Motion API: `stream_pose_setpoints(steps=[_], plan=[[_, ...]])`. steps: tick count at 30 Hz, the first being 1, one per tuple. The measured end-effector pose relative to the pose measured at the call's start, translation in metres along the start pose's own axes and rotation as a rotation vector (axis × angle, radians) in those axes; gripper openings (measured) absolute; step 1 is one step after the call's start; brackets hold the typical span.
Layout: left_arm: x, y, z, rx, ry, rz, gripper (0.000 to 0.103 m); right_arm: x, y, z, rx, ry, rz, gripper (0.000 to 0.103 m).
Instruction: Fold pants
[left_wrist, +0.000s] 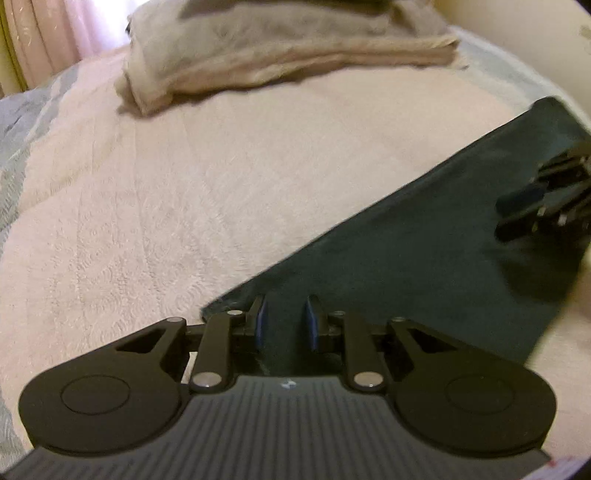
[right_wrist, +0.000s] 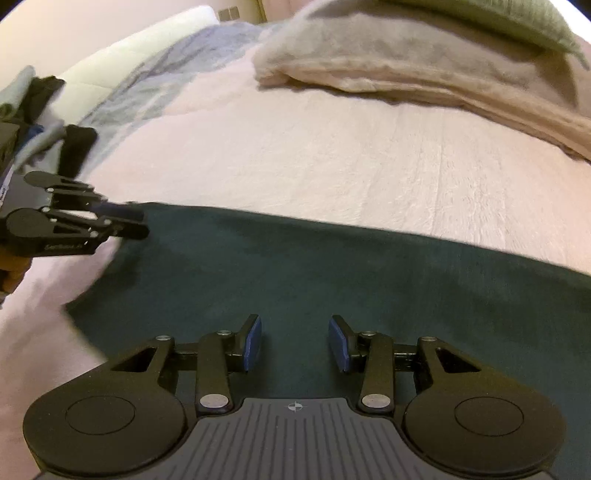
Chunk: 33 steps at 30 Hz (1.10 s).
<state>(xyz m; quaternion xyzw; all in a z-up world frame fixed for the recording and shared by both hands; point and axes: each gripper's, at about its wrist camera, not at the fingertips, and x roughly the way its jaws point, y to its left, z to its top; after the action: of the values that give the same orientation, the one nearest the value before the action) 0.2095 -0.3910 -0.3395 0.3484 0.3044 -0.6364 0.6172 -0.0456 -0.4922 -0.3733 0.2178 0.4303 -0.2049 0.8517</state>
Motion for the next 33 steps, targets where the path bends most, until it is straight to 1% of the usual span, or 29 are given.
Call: stream_pose_setpoints(steps=[1,2,3,4,7,8,9,10,11,12,15,18,20,22,23,25,27,28,29,30,32,33], plan=[[0.009,0.005,0.000,-0.012,0.006,0.000,0.018,0.012,-0.013,0.005,0.014,0.010,0.003,0.038],[0.016,0.011,-0.001,-0.025,0.011,-0.001,0.013,0.020,-0.022,0.011,0.030,0.007,-0.001,0.038],[0.018,0.014,-0.001,-0.037,0.011,0.001,0.010,0.026,-0.031,0.016,0.047,-0.007,0.000,0.037],[0.017,0.017,-0.001,-0.053,0.012,-0.001,0.009,0.029,-0.043,0.021,0.071,-0.033,-0.006,0.037],[0.008,0.019,0.001,-0.061,0.019,0.020,0.007,0.024,-0.062,0.027,0.151,-0.083,-0.031,0.038],[0.001,0.019,0.002,-0.061,0.020,0.034,0.008,0.019,-0.061,0.027,0.162,-0.090,-0.074,0.038],[-0.006,0.020,0.003,-0.060,0.024,0.056,0.011,0.012,-0.057,0.026,0.160,-0.084,-0.113,0.038],[-0.015,0.021,0.003,-0.056,0.028,0.074,0.015,0.007,-0.051,0.025,0.154,-0.080,-0.120,0.038],[-0.024,0.022,0.002,-0.053,0.031,0.102,0.029,-0.002,-0.041,0.022,0.140,-0.084,-0.099,0.038],[-0.034,0.024,0.001,-0.048,0.029,0.119,0.033,-0.008,-0.028,0.019,0.112,-0.086,-0.075,0.038],[-0.057,0.029,-0.006,0.010,0.045,0.134,0.034,-0.020,0.034,-0.001,-0.067,-0.076,0.001,0.038],[-0.075,0.032,-0.020,0.110,0.065,0.129,0.038,-0.017,0.108,-0.027,-0.285,-0.045,0.090,0.038],[-0.083,0.035,-0.033,0.195,0.071,0.119,0.040,-0.010,0.158,-0.045,-0.474,-0.044,0.114,0.038],[-0.088,0.038,-0.046,0.282,0.067,0.093,0.043,0.001,0.196,-0.054,-0.600,-0.058,0.103,0.038],[-0.089,0.041,-0.053,0.325,0.063,0.079,0.044,0.011,0.215,-0.059,-0.655,-0.057,0.082,0.038],[-0.086,0.048,-0.065,0.380,0.058,0.036,0.044,0.031,0.239,-0.070,-0.734,-0.034,0.033,0.038],[-0.084,0.054,-0.075,0.431,0.057,0.002,0.045,0.057,0.261,-0.079,-0.815,0.001,-0.048,0.038],[-0.084,0.058,-0.079,0.451,0.045,-0.015,0.046,0.065,0.266,-0.087,-0.865,0.004,-0.086,0.039],[-0.084,0.062,-0.083,0.466,0.030,-0.033,0.048,0.072,0.272,-0.094,-0.933,-0.011,-0.148,0.039],[-0.083,0.065,-0.085,0.476,0.020,-0.049,0.051,0.076,0.276,-0.101,-0.982,-0.020,-0.192,0.039],[-0.083,0.071,-0.090,0.510,-0.010,-0.074,0.055,0.087,0.282,-0.109,-1.078,-0.028,-0.270,0.039],[-0.082,0.072,-0.092,0.532,-0.025,-0.081,0.055,0.091,0.283,-0.112,-1.110,-0.031,-0.292,0.039]])
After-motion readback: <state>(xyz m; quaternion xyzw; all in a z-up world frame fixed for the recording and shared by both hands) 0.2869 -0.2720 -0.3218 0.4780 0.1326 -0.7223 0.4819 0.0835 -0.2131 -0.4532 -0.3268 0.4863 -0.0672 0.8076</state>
